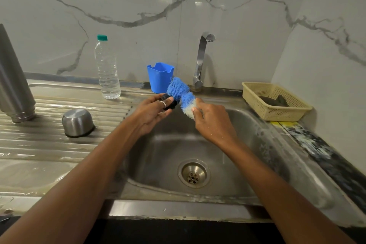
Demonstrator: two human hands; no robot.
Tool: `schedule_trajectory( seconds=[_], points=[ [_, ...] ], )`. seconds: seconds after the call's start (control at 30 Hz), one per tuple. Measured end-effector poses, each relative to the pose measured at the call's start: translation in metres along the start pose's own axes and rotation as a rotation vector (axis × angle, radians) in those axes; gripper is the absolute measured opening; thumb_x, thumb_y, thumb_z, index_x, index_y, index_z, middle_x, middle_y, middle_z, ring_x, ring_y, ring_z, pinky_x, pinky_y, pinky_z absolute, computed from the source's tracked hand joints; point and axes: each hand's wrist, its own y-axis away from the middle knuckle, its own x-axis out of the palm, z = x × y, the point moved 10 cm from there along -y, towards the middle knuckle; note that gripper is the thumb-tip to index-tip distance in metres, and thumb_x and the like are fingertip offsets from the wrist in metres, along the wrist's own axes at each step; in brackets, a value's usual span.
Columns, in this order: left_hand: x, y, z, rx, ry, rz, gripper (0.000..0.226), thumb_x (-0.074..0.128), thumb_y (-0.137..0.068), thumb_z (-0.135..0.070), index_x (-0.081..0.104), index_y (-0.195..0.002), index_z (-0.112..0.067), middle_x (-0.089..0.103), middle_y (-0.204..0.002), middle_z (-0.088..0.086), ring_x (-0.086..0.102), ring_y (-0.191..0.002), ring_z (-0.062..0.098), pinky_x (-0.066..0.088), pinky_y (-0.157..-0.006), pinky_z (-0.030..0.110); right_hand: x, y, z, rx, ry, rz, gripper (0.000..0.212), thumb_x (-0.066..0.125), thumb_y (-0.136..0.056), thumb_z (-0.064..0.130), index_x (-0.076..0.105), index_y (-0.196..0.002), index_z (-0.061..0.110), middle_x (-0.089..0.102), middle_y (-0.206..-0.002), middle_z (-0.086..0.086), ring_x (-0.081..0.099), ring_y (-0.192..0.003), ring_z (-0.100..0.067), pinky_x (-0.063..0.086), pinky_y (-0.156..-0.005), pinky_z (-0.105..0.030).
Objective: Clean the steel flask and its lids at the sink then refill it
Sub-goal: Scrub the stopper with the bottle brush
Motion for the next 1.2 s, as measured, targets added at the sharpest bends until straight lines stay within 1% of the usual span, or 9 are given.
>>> schedule_trajectory(
  seconds=[0.13,0.27,0.43,0.5,0.6,0.83,0.93,1.03,1.2],
  points=[
    [-0.002,0.000,-0.003,0.016,-0.006,-0.023,0.035,0.067,-0.098,-0.021,0.063,-0.128,-0.003,0.071,-0.126,0.011,0.072,-0.103,0.013,0.060,-0.080,0.023,-0.004,0.001,-0.002,-0.009,0.025,-0.020,0.029,0.048,-0.102,0.026,0.063,-0.124,0.013,0.072,-0.092,-0.011,0.065,-0.087,-0.033,0.042,-0.068,-0.036],
    [-0.018,0.000,-0.001,-0.013,-0.020,-0.139,0.027,0.066,-0.099,-0.031,0.067,-0.111,-0.007,0.070,-0.119,0.012,0.070,-0.099,0.018,0.060,-0.067,0.021,0.003,0.005,0.003,-0.049,0.053,0.001,0.027,0.046,-0.102,0.027,0.060,-0.120,0.014,0.070,-0.091,-0.011,0.064,-0.085,-0.035,0.039,-0.065,-0.035],
    [0.007,0.006,0.009,-0.064,-0.143,-0.074,0.035,0.066,-0.099,-0.036,0.064,-0.116,-0.006,0.069,-0.120,0.017,0.067,-0.091,0.021,0.062,-0.070,0.024,0.006,-0.004,-0.001,-0.012,0.108,-0.027,0.034,0.045,-0.102,0.026,0.058,-0.129,0.011,0.070,-0.097,-0.015,0.064,-0.091,-0.037,0.035,-0.067,-0.036],
    [0.000,0.006,0.005,-0.051,-0.145,-0.151,0.029,0.065,-0.099,-0.036,0.063,-0.109,-0.008,0.069,-0.113,0.013,0.066,-0.084,0.017,0.063,-0.067,0.023,0.005,-0.004,-0.004,-0.018,0.105,-0.020,0.029,0.046,-0.101,0.026,0.061,-0.121,0.011,0.070,-0.093,-0.015,0.064,-0.088,-0.037,0.036,-0.066,-0.035],
    [-0.022,0.007,0.001,-0.057,-0.125,-0.262,0.023,0.062,-0.101,-0.035,0.061,-0.099,-0.012,0.065,-0.104,0.009,0.063,-0.072,0.012,0.061,-0.064,0.022,0.010,0.003,0.000,-0.047,0.090,0.046,0.020,0.048,-0.099,0.026,0.061,-0.106,0.013,0.068,-0.084,-0.010,0.064,-0.080,-0.035,0.047,-0.065,-0.038],
    [0.006,0.012,0.008,-0.043,-0.148,-0.200,0.034,0.064,-0.101,-0.034,0.060,-0.114,-0.003,0.065,-0.109,0.014,0.064,-0.075,0.017,0.061,-0.059,0.021,0.005,-0.006,-0.006,-0.009,0.112,0.001,0.027,0.048,-0.100,0.028,0.062,-0.118,0.014,0.070,-0.090,-0.012,0.064,-0.085,-0.035,0.044,-0.065,-0.036],
    [-0.012,0.009,0.003,-0.035,-0.133,-0.295,0.026,0.063,-0.101,-0.033,0.063,-0.106,-0.007,0.065,-0.109,0.012,0.065,-0.075,0.015,0.061,-0.059,0.020,0.003,0.002,-0.003,-0.035,0.068,0.040,0.021,0.049,-0.097,0.027,0.065,-0.101,0.014,0.066,-0.078,-0.007,0.064,-0.075,-0.031,0.052,-0.064,-0.040],
    [-0.025,0.010,0.003,-0.041,-0.109,-0.325,0.021,0.061,-0.102,-0.032,0.061,-0.091,-0.014,0.064,-0.103,0.009,0.066,-0.079,0.014,0.059,-0.056,0.018,0.008,0.003,-0.002,-0.043,0.072,0.068,0.019,0.049,-0.096,0.028,0.063,-0.092,0.015,0.061,-0.072,-0.002,0.062,-0.071,-0.029,0.050,-0.061,-0.039],
    [-0.009,0.007,0.012,-0.054,-0.102,-0.262,0.035,0.063,-0.101,-0.036,0.063,-0.118,-0.005,0.067,-0.119,0.013,0.066,-0.075,0.016,0.058,-0.055,0.020,0.011,-0.005,-0.002,-0.029,0.075,0.054,0.018,0.049,-0.098,0.026,0.061,-0.096,0.013,0.067,-0.079,-0.009,0.062,-0.074,-0.033,0.049,-0.063,-0.040]
  ],
)
